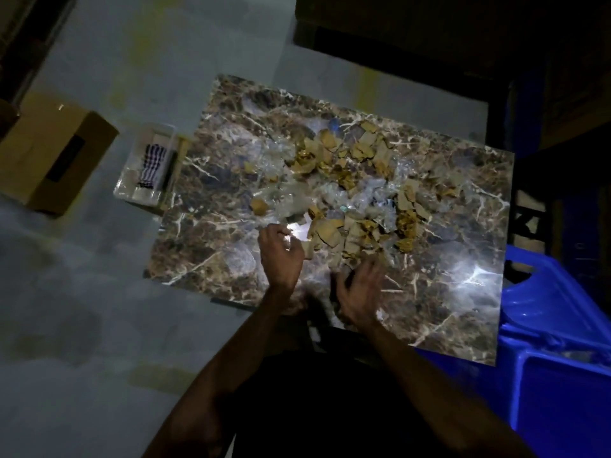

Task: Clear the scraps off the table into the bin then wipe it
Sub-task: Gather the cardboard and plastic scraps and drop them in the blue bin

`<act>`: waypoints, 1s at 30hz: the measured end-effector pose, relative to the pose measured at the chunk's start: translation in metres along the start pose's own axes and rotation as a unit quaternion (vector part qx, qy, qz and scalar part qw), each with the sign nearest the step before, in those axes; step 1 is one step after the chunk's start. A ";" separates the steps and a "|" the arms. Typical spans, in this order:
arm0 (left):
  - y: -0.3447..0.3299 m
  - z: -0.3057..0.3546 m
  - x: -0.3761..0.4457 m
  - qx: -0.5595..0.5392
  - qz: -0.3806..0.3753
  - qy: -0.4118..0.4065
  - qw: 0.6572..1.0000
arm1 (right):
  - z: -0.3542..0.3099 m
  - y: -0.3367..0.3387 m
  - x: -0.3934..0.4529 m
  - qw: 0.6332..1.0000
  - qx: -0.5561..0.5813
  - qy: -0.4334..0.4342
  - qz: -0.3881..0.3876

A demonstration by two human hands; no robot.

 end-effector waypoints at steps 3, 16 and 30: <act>0.022 -0.007 0.021 0.060 0.046 -0.044 0.996 | -0.056 -0.004 -0.003 0.995 -0.017 0.099 0.007; -0.020 -0.051 0.036 -0.054 -0.162 -0.040 0.985 | -0.122 -0.008 0.014 0.977 0.049 0.209 0.017; -0.045 -0.034 0.092 -0.054 -0.224 -0.058 0.971 | -0.120 -0.005 0.036 0.984 0.077 0.161 0.026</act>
Point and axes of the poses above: each hand's wrist, its own x-axis towards the middle knuckle, its own y-axis out of the back of the hand, z = x × y, the point moved 8 cm from there along x, towards the middle knuckle
